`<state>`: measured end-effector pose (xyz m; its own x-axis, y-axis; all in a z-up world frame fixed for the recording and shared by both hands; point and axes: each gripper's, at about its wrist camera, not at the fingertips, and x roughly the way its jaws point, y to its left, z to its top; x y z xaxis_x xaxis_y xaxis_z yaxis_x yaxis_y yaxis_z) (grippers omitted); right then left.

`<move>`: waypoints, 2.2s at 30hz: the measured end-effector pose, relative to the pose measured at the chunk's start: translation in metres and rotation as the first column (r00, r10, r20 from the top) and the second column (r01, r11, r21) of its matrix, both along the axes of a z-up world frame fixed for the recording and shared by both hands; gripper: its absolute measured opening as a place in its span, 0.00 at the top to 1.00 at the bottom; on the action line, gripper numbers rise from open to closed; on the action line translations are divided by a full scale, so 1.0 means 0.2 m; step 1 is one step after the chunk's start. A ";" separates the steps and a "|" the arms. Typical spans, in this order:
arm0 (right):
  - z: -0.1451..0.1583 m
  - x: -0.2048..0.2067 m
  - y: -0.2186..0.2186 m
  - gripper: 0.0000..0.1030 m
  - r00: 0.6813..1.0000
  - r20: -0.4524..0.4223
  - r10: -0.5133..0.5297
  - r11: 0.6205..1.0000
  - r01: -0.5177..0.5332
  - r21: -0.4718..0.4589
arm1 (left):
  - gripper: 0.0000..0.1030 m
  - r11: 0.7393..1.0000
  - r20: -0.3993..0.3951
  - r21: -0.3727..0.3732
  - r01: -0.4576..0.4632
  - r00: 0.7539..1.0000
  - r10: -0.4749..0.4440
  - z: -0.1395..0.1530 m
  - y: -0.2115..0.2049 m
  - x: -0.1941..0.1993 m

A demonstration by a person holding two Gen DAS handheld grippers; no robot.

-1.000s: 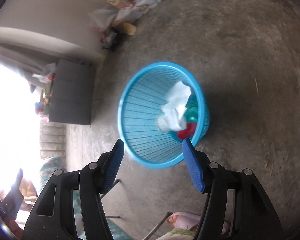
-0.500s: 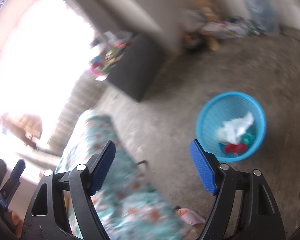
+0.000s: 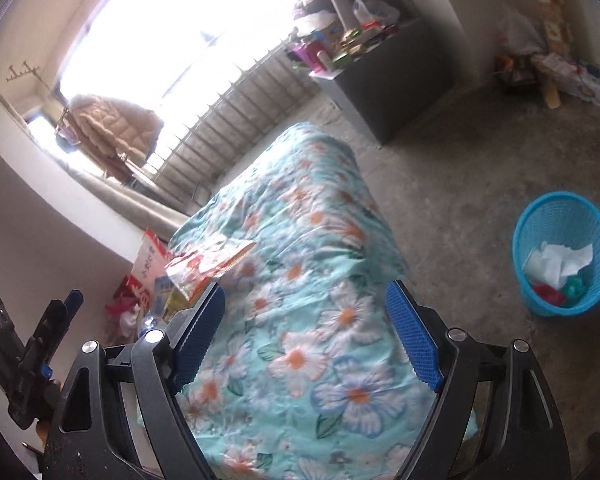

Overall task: Collect trash
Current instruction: 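Move both tools back toward the bed, then grasp the red-printed clear snack bag with the right gripper while the left gripper grasps the orange striped wrapper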

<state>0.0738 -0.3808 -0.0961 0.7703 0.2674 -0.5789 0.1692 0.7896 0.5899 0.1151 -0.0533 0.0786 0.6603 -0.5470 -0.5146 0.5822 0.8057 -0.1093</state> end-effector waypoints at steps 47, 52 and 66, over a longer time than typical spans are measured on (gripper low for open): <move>-0.36 0.83 0.45 0.95 0.959 -0.103 0.264 0.841 -0.177 0.511 | 0.35 0.987 -0.402 0.099 -0.123 0.903 0.153 -0.57 0.31 0.46; -0.40 0.84 0.49 0.95 0.957 -0.113 0.267 0.853 -0.180 0.490 | 0.35 0.988 -0.436 0.083 -0.134 0.886 0.157 -0.58 0.29 0.52; -0.48 0.80 0.45 0.95 0.958 -0.139 0.251 0.868 -0.159 0.471 | 0.57 0.988 -0.454 -0.019 -0.152 0.882 0.127 -0.60 0.25 0.56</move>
